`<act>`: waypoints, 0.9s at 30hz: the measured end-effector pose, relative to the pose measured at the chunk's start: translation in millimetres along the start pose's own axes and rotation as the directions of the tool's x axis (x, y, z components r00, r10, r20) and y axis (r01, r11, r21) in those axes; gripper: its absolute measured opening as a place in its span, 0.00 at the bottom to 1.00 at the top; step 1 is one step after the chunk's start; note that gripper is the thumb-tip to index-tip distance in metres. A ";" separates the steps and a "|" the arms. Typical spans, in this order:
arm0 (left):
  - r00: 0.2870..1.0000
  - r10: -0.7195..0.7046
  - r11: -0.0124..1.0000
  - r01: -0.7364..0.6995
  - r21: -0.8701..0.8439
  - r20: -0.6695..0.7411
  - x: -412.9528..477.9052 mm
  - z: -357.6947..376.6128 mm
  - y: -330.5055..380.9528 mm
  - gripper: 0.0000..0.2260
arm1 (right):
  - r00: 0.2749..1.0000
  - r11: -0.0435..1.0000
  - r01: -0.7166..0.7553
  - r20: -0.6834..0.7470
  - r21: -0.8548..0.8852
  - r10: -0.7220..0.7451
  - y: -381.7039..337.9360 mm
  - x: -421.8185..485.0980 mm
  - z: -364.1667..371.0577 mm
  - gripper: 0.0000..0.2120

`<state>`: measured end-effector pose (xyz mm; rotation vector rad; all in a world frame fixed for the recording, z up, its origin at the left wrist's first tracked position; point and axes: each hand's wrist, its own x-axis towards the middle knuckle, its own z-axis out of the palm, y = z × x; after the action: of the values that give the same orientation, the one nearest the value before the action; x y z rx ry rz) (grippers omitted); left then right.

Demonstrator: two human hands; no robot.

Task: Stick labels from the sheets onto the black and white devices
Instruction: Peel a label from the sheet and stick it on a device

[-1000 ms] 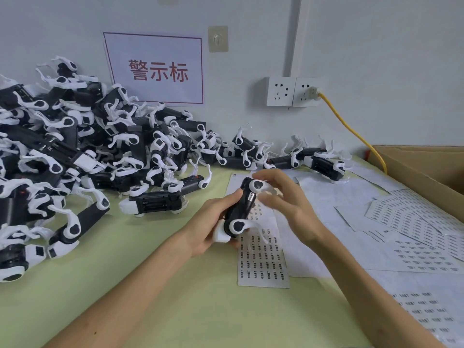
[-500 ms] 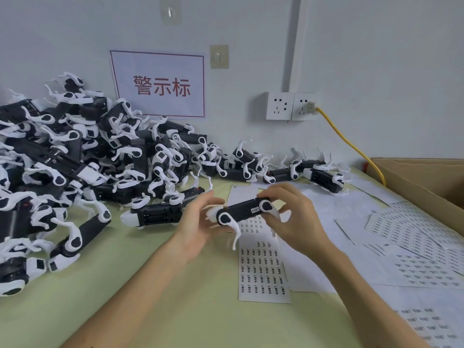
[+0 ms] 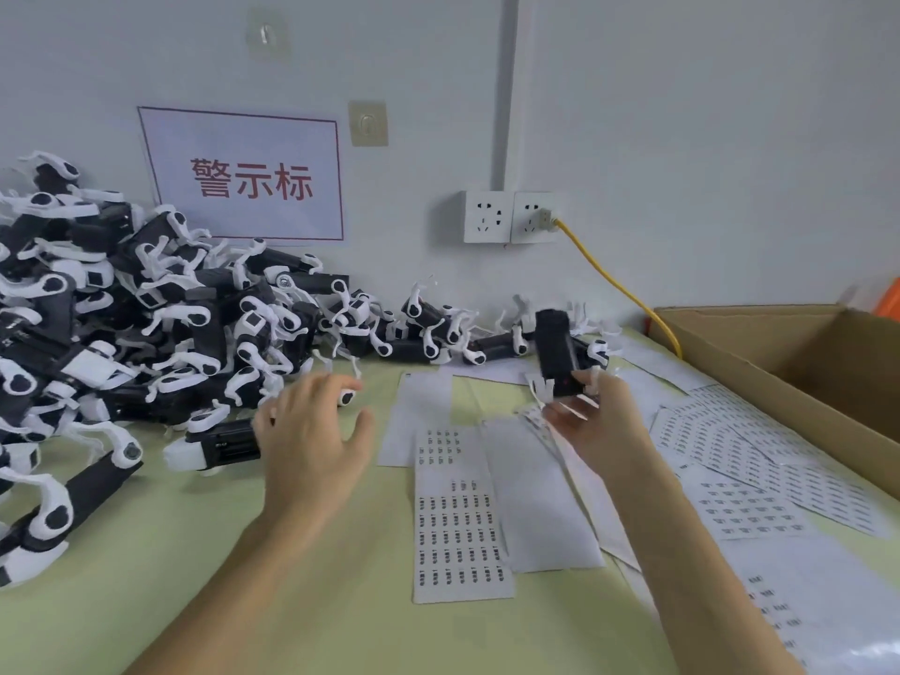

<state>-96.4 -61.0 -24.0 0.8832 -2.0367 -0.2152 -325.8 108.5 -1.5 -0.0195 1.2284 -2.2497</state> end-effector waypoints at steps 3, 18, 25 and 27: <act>0.997 -0.047 0.987 0.037 0.157 0.060 0.8 1.2 -7.5 0.18 | 0.996 0.901 0.094 -0.040 0.423 -0.085 -28.9 10.4 -25.5 0.11; 0.984 -0.089 0.923 0.023 0.385 0.155 13.0 -7.3 -29.3 0.14 | 0.944 0.918 0.326 0.124 -0.223 -0.305 -12.2 -4.3 1.6 0.10; 0.990 0.038 0.995 -0.050 0.088 0.134 11.4 -7.6 -19.1 0.17 | 0.930 0.818 0.334 0.304 -0.468 -0.206 14.7 -5.7 14.2 0.10; 0.988 0.066 0.997 -0.071 0.025 0.142 14.1 -7.3 -22.3 0.16 | 0.930 0.806 0.330 0.316 -0.492 -0.188 19.2 -6.1 16.2 0.09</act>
<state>-84.4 -85.4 -20.4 0.8351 -2.2032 -0.2153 -307.1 91.0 -5.5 -0.7143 1.7541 -1.9526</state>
